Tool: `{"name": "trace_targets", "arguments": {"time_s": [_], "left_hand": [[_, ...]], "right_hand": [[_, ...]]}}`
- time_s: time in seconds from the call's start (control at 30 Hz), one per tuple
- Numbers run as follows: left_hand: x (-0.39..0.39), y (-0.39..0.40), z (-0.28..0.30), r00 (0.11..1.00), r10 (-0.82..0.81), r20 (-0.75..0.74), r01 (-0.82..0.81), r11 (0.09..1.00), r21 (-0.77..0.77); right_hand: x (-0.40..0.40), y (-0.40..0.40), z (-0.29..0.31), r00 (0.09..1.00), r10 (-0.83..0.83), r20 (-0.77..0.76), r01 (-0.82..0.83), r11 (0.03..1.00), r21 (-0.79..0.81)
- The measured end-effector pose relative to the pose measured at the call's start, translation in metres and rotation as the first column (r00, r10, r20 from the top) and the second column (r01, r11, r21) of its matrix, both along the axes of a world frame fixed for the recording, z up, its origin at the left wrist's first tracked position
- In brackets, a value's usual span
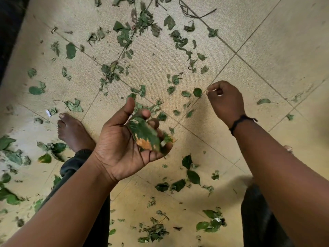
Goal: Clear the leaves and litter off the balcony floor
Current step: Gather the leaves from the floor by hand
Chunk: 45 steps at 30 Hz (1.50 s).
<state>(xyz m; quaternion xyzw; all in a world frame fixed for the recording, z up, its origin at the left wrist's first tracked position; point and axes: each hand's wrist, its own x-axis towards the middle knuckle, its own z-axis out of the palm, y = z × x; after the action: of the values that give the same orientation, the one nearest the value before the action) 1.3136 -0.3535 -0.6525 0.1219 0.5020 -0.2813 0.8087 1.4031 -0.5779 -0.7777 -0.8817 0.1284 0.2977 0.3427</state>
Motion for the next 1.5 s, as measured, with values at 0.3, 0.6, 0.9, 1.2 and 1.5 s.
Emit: {"name": "trace_targets", "arguments": {"time_s": [0.3, 0.6, 0.9, 1.2, 1.5], "left_hand": [[0.005, 0.005, 0.003, 0.998, -0.063, -0.01, 0.063, 0.996, 0.059], [0.007, 0.034, -0.006, 0.992, 0.125, -0.014, -0.113, 0.94, 0.323], [0.002, 0.045, 0.001, 0.996, 0.088, 0.025, -0.091, 0.92, 0.381], [-0.013, 0.029, 0.006, 0.998, -0.012, 0.057, -0.005, 0.956, 0.292], [-0.01, 0.038, 0.02, 0.992, 0.078, 0.103, -0.105, 0.95, 0.292]], "right_hand": [[0.004, 0.002, -0.082, 0.864, 0.488, -0.125, -0.503, 0.824, -0.262], [0.003, 0.04, -0.016, 0.954, 0.1, -0.282, -0.05, 0.982, 0.181], [-0.002, 0.123, 0.156, 0.889, 0.267, -0.372, 0.059, 0.738, 0.672], [-0.019, 0.118, 0.162, 0.9, 0.434, -0.036, -0.391, 0.842, 0.372], [-0.006, 0.073, 0.136, 0.964, -0.14, -0.226, 0.189, 0.958, 0.215]]}}
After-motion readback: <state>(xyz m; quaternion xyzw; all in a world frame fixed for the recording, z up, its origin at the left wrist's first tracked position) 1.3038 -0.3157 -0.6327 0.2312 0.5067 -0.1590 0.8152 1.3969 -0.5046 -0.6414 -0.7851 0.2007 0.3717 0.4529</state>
